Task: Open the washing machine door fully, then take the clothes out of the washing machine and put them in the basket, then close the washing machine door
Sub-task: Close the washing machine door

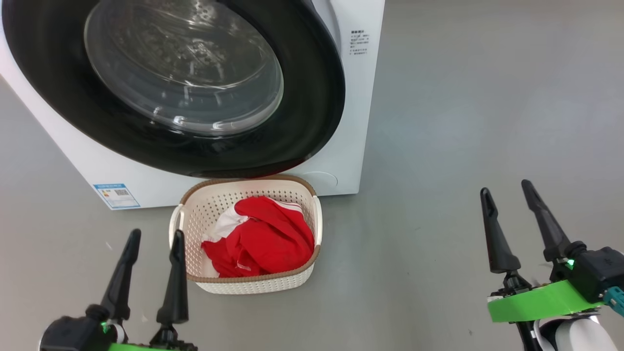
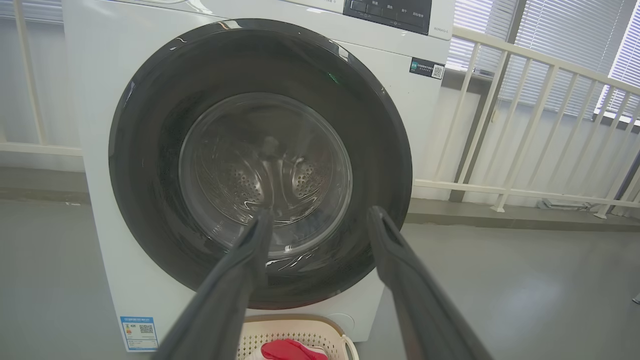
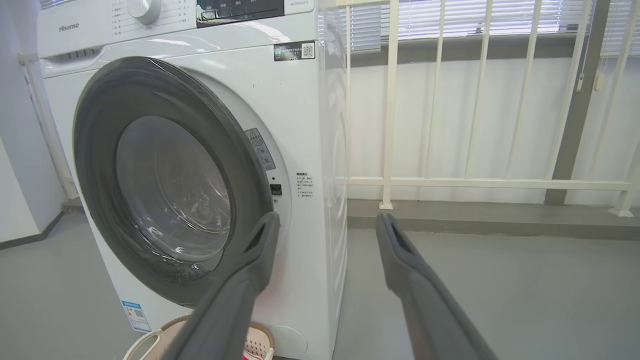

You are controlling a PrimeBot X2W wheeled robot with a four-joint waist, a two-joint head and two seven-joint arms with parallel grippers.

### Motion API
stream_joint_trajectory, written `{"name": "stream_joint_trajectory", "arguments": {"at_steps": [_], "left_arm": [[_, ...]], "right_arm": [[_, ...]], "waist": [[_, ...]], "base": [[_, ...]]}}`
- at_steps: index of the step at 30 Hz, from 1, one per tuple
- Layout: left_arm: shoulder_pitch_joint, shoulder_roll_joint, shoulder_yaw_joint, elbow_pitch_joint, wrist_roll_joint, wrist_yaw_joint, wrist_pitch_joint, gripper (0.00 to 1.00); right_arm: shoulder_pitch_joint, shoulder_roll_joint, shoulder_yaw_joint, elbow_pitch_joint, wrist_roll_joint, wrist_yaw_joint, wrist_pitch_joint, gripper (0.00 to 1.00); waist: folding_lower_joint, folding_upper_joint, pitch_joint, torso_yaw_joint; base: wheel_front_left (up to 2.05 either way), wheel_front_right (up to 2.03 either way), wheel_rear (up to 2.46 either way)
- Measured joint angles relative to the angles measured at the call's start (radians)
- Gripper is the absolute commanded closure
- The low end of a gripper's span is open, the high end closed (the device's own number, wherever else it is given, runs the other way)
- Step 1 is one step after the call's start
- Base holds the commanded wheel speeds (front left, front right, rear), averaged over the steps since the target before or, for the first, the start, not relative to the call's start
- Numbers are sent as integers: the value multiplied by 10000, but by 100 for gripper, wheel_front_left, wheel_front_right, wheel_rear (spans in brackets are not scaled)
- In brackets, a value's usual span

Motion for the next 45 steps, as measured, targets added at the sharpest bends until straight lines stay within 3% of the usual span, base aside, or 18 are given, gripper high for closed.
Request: {"name": "stream_joint_trajectory", "arguments": {"at_steps": [18, 34, 35, 37, 45], "left_arm": [[754, -282, 313, 171, 1338, -2, 2, 0], [917, -499, 464, 265, 1701, -203, 2, 0], [917, -516, 468, 267, 1703, -207, 2, 0], [916, -546, 468, 267, 1768, -280, 2, 0], [898, -706, 364, 165, 1793, -395, 2, 0]], "right_arm": [[895, 42, -430, -596, -512, 0, 0, 0], [940, 46, -374, -594, -510, 0, 0, 0], [940, 46, -360, -591, -508, 0, 0, 15], [940, 44, -303, -562, -506, 0, 0, 100], [723, 48, -6, -109, -512, 0, 0, 100]], "waist": [[1, 0, -493, -38], [0, 0, -431, 4], [0, 0, -432, 21], [0, 0, -439, 60], [0, 0, -337, 297]], "base": [[0, 0, 0], [0, 0, 0], [0, 0, 0], [0, 0, 0], [0, 0, 0]]}}
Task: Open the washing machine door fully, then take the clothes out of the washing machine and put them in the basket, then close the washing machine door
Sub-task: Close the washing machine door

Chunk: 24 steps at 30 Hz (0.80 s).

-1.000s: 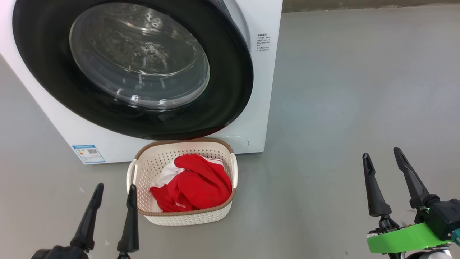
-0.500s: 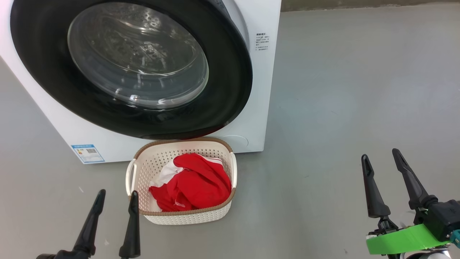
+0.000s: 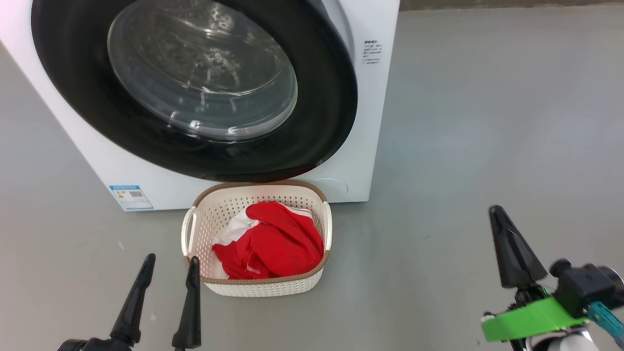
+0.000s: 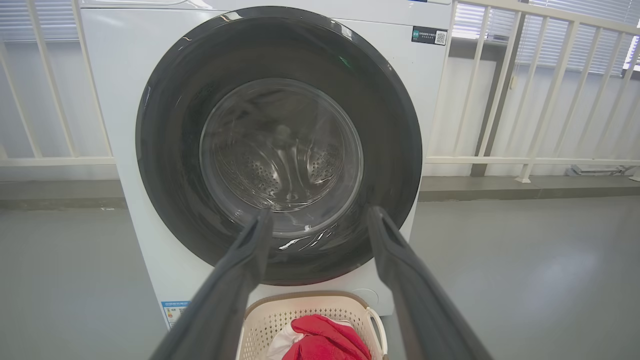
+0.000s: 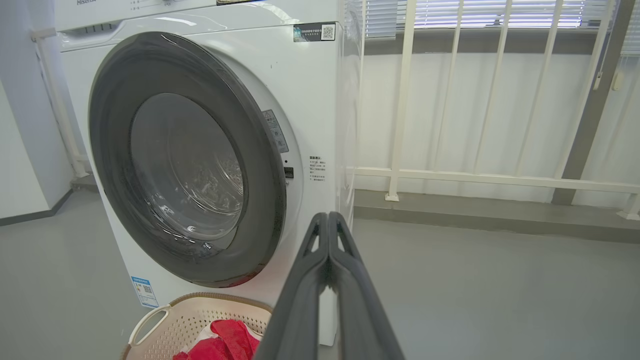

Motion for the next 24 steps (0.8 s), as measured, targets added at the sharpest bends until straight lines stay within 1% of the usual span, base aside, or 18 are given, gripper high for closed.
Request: {"name": "stream_joint_trajectory", "arguments": {"at_steps": [5, 10, 19, 24], "left_arm": [[-74, -71, -174, -142, 4, -148, 0, 0], [-336, -159, -222, -439, 4, -159, 0, 0], [-982, -318, -326, -752, -119, -251, -2, 0], [-1412, -355, -416, -936, -146, -251, -2, 0]], "right_arm": [[-918, -10, 224, 495, -234, 0, 0, 100], [-1736, -23, 462, 696, -602, 0, 0, 100], [-3562, -104, 775, 1064, -963, 0, 0, 100], [-4735, -151, 1076, 1559, -1001, 0, -2, 100]], "waist": [[0, 0, 309, 240], [0, 0, 742, 445], [0, 0, 1838, 787], [0, 0, 2490, 933]], "base": [[0, 0, 0], [0, 0, 0], [0, 0, 0], [0, 0, 0]]}}
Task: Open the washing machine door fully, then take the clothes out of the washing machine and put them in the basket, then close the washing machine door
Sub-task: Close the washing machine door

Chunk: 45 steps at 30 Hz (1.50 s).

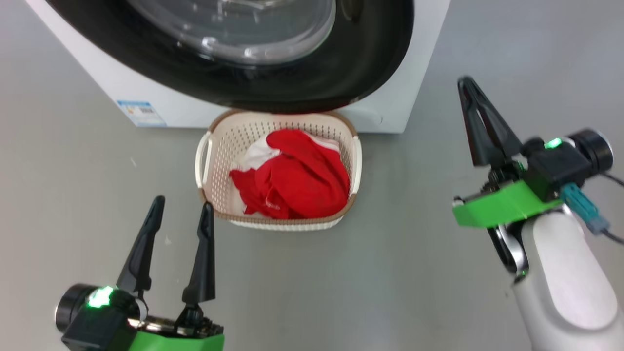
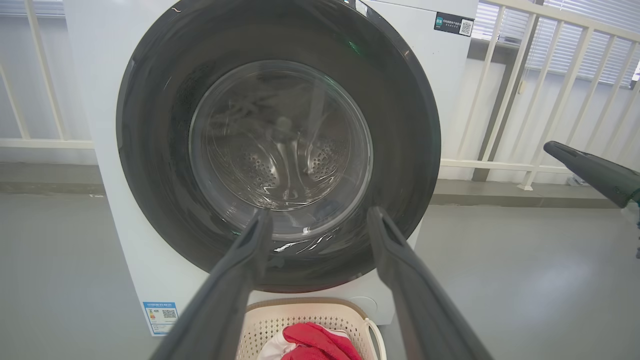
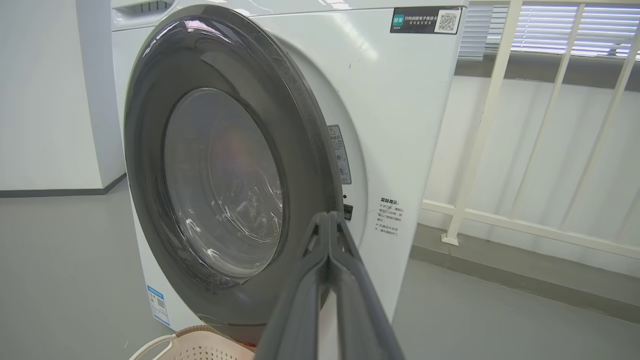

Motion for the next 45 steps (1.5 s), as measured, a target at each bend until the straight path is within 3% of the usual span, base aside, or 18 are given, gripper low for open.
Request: {"name": "stream_joint_trajectory", "arguments": {"at_steps": [25, 45], "left_arm": [[-1157, -67, -558, -104, -12, -84, 0, 0], [-1749, -96, -961, -104, -56, -56, 0, 0]], "right_arm": [[-4619, -579, 1235, 3175, -159, 0, 0, 100], [-6956, -905, 934, 4836, -571, 77, -10, 100]], "waist": [[0, 0, 1970, 773], [0, 0, 2696, 1408]], "base": [[0, 0, 0], [0, 0, 0]]}}
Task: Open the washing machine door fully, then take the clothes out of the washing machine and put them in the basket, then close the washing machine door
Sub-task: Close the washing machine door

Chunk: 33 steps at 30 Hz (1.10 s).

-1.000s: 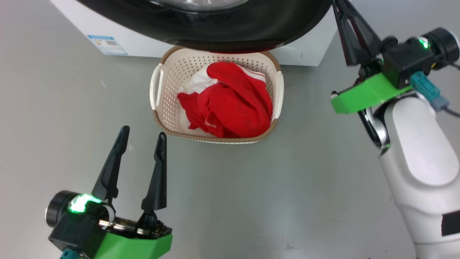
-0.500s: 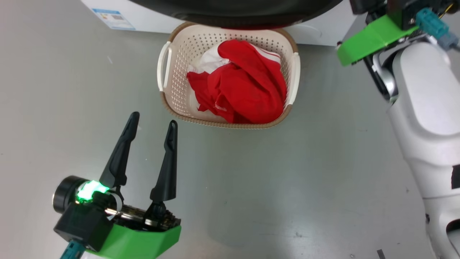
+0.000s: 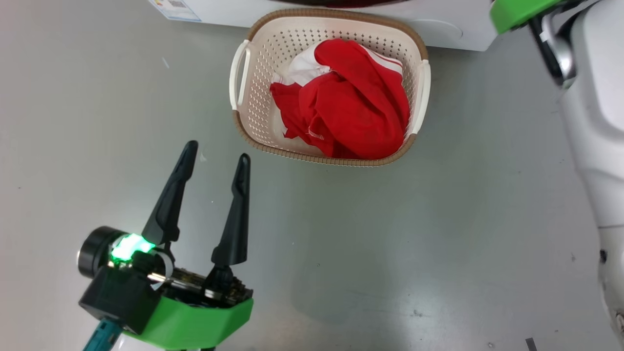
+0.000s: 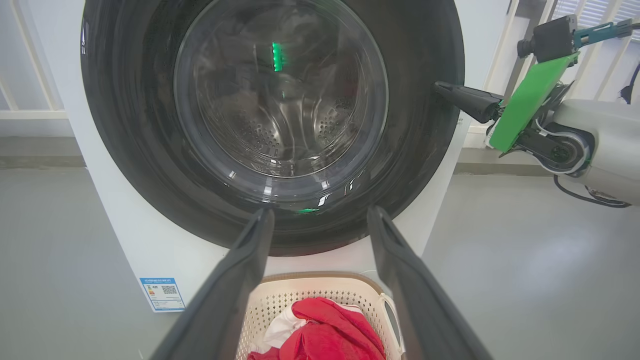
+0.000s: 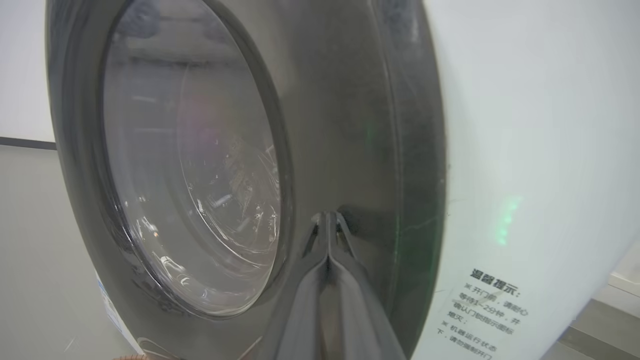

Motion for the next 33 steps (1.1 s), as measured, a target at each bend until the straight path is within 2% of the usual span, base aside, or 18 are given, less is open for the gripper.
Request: {"name": "stream_joint_trajectory", "arguments": {"at_steps": [10, 16, 19, 20, 21, 22, 23, 33], "left_arm": [[-167, -4, -364, 12, -21, 84, 0, 0], [-168, -4, -314, 0, -81, 169, 0, 0], [-166, -4, -274, 10, -322, 192, 0, 0], [-161, -4, -265, 36, -483, 242, 0, 0], [-155, -4, -259, 79, -633, 261, 0, 0], [-150, -4, -234, 121, -673, 263, 0, 0], [-144, -4, -198, 157, -673, 265, 0, 0], [157, -2, 322, 679, -732, 349, 0, 0]], "right_arm": [[-183, 84, -702, 268, -531, 84, -75, 100], [-138, 247, -780, 42, -472, 73, -75, 100], [53, 332, -617, -94, -94, 23, -75, 100], [208, 347, -512, -113, 44, 23, -75, 89], [414, 387, -441, -171, 226, 23, -73, 71], [653, 424, -336, -265, 366, 23, -73, 18], [894, 460, -234, -382, 468, 23, -73, 0], [3795, 685, 554, -2483, 1388, 23, -65, 0]], "waist": [[0, 0, 10, 177], [0, 0, -139, 73], [0, 0, -262, -33], [0, 0, -312, -76], [0, 0, -366, -119], [0, 0, -424, -170], [0, 0, -483, -226], [0, 0, -1313, -1074]], "base": [[0, 0, 0], [0, 0, 0], [0, 0, 0], [0, 0, 0], [0, 0, 0], [0, 0, 0], [0, 0, 0], [0, 0, 0]]}}
